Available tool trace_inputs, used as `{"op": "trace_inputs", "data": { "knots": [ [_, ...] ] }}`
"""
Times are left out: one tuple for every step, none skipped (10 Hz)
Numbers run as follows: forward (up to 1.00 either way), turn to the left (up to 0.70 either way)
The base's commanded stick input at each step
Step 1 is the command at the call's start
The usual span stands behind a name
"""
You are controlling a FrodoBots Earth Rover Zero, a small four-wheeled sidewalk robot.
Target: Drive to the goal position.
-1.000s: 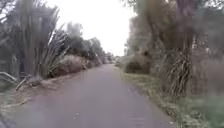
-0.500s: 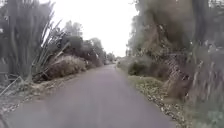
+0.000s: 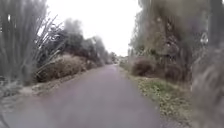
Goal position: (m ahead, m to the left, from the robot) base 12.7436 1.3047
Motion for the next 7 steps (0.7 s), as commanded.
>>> {"op": "trace_inputs", "data": {
  "knots": [
    [1.0, 0.0],
    [1.0, 0.0],
    [1.0, 0.0],
    [1.0, 0.0],
    [1.0, 0.0],
    [1.0, 0.0],
    [1.0, 0.0]
  ]
}}
